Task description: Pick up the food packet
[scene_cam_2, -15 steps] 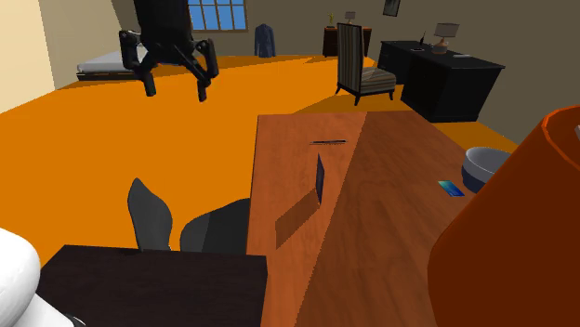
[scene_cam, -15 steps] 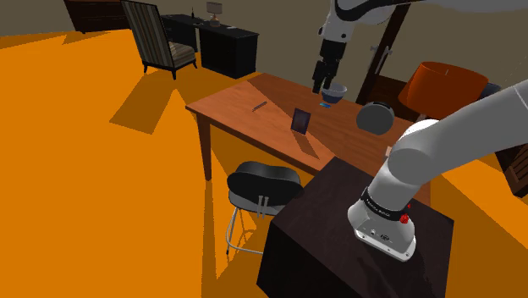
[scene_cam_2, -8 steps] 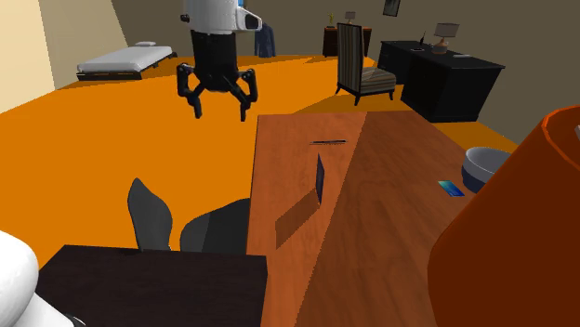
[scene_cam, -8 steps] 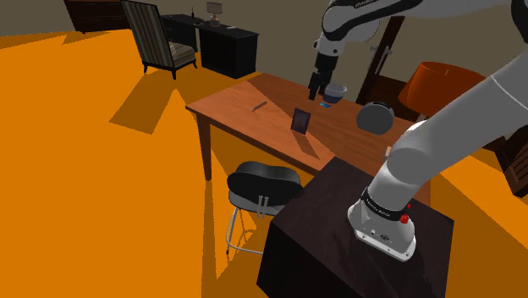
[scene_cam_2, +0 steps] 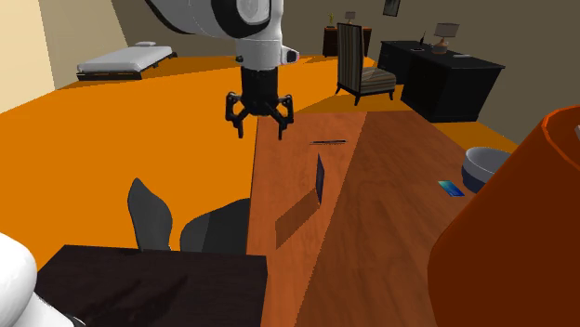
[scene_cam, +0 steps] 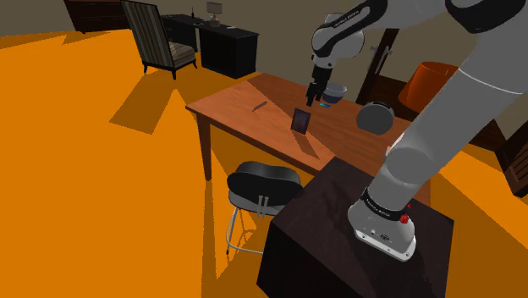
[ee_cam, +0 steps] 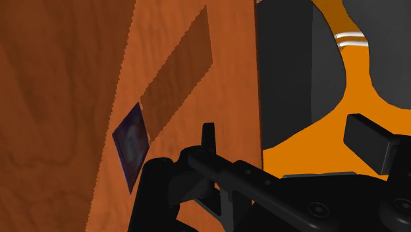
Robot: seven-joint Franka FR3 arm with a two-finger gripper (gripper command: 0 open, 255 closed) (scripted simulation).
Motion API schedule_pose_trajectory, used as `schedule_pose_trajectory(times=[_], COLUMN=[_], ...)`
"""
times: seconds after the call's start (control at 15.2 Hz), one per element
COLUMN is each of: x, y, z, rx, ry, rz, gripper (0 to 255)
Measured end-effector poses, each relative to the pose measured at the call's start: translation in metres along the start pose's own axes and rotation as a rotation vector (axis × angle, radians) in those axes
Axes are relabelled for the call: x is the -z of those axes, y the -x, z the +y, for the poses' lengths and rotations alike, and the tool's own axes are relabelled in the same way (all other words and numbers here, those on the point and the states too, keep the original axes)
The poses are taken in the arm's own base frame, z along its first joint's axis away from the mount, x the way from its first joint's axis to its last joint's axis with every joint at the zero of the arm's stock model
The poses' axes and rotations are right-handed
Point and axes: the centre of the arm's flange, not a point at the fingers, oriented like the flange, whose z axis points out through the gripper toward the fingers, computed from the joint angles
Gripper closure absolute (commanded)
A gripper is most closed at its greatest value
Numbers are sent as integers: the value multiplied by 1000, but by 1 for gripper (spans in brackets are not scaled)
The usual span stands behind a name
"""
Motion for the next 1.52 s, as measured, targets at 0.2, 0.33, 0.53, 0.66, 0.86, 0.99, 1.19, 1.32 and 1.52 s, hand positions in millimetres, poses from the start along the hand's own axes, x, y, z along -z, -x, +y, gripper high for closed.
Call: schedule_pose_trajectory(times=[0.2, 0.33, 0.53, 0.66, 0.86, 0.99, 1.19, 1.32, 1.52], x=[-19, -35, -51, -66, -93, -103, -120, -128, -145], y=[-15, -22, -38, -43, -58, -70, -81, -84, -84], z=[29, 48, 76, 93, 122, 144, 171, 173, 175], rx=[4, 7, 12, 14, 18, 21, 25, 26, 27], ry=[9, 16, 26, 32, 43, 49, 56, 57, 58], rz=[5, 8, 13, 16, 21, 25, 28, 29, 29], gripper=[0, 0, 0, 0, 0, 0, 0, 0, 0])
